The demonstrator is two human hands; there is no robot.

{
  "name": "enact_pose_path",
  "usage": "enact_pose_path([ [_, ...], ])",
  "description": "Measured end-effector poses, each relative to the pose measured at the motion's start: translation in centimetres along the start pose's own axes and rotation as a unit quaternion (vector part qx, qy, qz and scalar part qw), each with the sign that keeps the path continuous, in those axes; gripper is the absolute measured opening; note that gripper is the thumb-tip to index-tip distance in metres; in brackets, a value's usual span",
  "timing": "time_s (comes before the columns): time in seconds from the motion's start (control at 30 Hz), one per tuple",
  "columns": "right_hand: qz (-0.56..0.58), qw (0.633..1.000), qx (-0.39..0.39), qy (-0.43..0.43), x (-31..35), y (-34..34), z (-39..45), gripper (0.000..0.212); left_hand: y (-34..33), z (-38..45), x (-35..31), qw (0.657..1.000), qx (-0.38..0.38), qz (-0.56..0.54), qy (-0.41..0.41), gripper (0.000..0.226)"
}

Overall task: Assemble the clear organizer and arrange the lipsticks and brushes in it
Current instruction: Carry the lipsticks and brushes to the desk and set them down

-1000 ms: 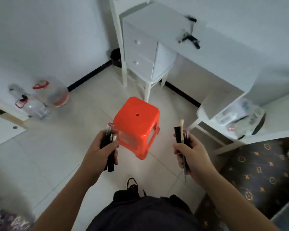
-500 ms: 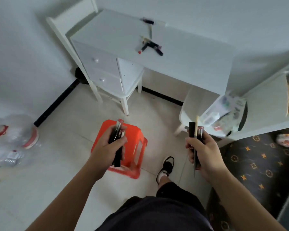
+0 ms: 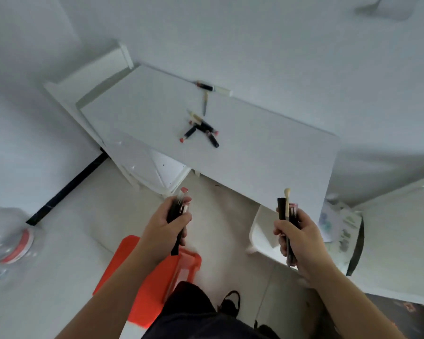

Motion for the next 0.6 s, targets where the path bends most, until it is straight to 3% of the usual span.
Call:
enact_pose_path([
  [0.27,-0.056,0.998,0.001,0.005,2.4,-1.8,7.5,0.005,-1.3,8.0,-3.7,0.997,-0.029,0.05,-0.043,0.031],
  [0.47,-0.058,0.998,0.008,0.011,4.7,-5.5,13.2,0.017,-2.4,16.0,-4.0,0.992,-0.03,0.106,-0.063,0.03],
  [0.6,-0.089,0.996,0.001,0.014,6.6,-9.7,17.5,0.026,-3.7,24.2,-3.3,0.968,-0.032,0.216,-0.12,0.027],
])
Point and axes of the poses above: each hand's wrist, its own z-axis towards the middle knuckle, its own y-axis out of the back of the hand, x = y × z, the point moved 7 cm from there along z, towards the middle knuckle, and after that the axes turned 15 degrees about -x, right-handed, at the moved point
